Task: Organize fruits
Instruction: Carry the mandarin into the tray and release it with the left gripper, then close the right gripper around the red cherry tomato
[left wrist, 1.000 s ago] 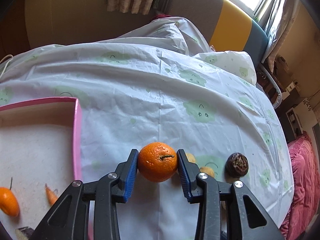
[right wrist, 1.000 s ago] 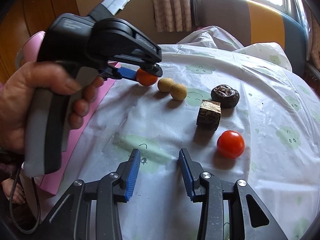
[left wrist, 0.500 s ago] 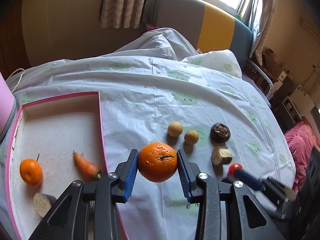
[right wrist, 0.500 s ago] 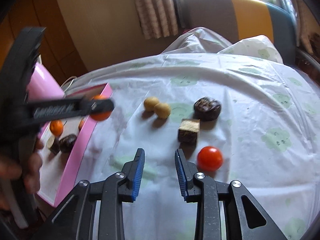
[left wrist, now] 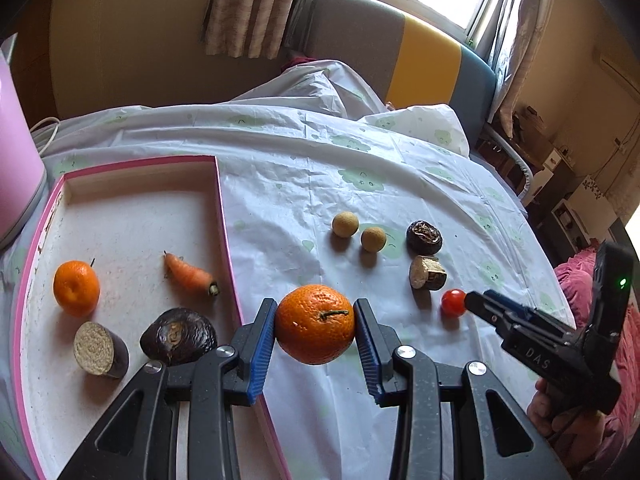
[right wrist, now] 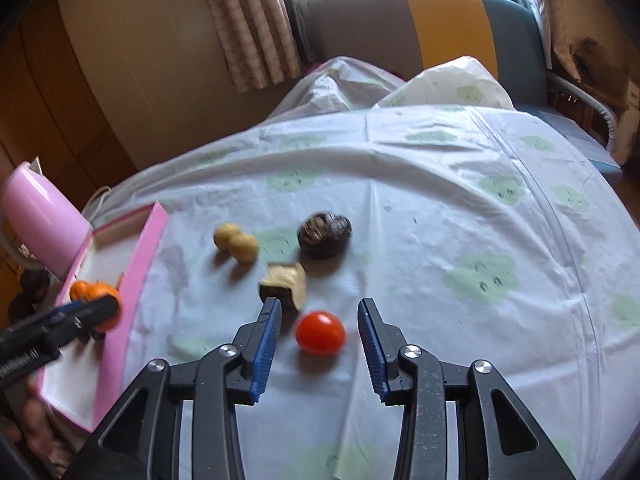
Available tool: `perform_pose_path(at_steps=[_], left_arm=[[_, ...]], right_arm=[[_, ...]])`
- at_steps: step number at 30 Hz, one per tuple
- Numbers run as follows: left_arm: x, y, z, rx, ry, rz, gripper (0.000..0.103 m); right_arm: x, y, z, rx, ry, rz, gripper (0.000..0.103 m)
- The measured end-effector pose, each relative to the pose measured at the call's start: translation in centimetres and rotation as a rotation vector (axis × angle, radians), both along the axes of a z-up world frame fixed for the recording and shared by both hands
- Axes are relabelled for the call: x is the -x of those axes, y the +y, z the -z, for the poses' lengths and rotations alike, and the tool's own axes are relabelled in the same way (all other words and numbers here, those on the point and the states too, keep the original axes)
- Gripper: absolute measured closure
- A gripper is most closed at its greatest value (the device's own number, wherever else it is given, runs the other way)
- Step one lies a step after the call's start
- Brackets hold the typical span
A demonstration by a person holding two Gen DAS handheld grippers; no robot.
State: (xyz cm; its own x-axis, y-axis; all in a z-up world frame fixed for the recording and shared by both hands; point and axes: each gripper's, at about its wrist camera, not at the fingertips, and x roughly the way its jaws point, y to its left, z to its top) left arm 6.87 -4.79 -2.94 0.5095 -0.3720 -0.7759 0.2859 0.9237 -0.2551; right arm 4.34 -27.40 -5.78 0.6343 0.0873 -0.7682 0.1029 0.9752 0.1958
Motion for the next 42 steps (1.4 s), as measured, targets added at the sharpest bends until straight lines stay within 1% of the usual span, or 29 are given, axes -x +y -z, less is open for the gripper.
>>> perform_pose_path(at_steps=[4,6,10,11,12,13,17,20,24,26,28,30,31,34,37,42], left_arm=[[0.6,0.1,0.2,0.003,0.003,0.005,0.064],[0.8,0.2,0.1,0.001,-0.002,0.005,0.064],[1.1,0.8,-0.2,0.005,-0.011,-0.001,0.064],[1.1,1.0,-0.3,0.005,-0.014,-0.004,0.064],[1.1,1.3,-0.4,0.005,-0.018,-0.011,0.064],[1.0,1.8,-0.5,0.008,-0.02,-0.021,0.064],[-0.2,4.4,-0.9,0.02,-0.026,-0.093,0.064],[-2.0,6.8,-1.0,0.018,-0.028,-0.166,0.064],[-4.5,8.5,-0.8,-0.012,-0.037,-0.217,0.064],[-5.6,8.8,-0.4,-0.05,-0.012,-0.241,0.063],[-5.8,9.2,-0.2,-0.039,-0.005,-0.259,0.062],[-5.4,9.2,-0.3,-0.043,-0.011,-0.269,0.057],[-5.1,9.2,-0.4,-0.043,-0.014,-0.277,0.056],[-4.0,9.0,-0.5,-0.035,-0.008,-0.278,0.056],[-2.6,8.4,-0.6,-0.047,-0.012,-0.273,0.056],[-0.5,7.4,-0.7,-0.055,-0.022,-0.237,0.056]], right_arm=[[0.0,0.0,1.3,0.016,0.033,0.008,0.062],[-0.4,0.2,1.7,0.008,0.04,0.005,0.062],[-1.3,1.2,2.0,0.049,0.044,-0.013,0.062],[-1.6,1.3,2.2,0.058,0.052,-0.014,0.063],[-1.8,1.4,2.3,0.071,0.051,-0.013,0.067],[-1.8,1.5,2.4,0.079,0.048,-0.017,0.075],[-1.9,1.9,2.3,0.108,0.045,-0.024,0.075],[-1.9,1.8,2.4,0.104,0.042,-0.025,0.075],[-1.8,1.7,2.4,0.098,0.04,-0.028,0.075],[-1.8,1.7,2.4,0.1,0.04,-0.03,0.075],[-1.8,1.7,2.3,0.1,0.039,-0.031,0.075],[-1.8,1.8,2.4,0.104,0.038,-0.034,0.075],[-1.8,1.8,2.4,0.106,0.037,-0.035,0.075],[-1.8,1.8,2.4,0.106,0.037,-0.034,0.075],[-1.6,1.8,2.4,0.107,0.036,-0.035,0.075],[-0.8,2.0,2.2,0.094,0.039,-0.052,0.076]])
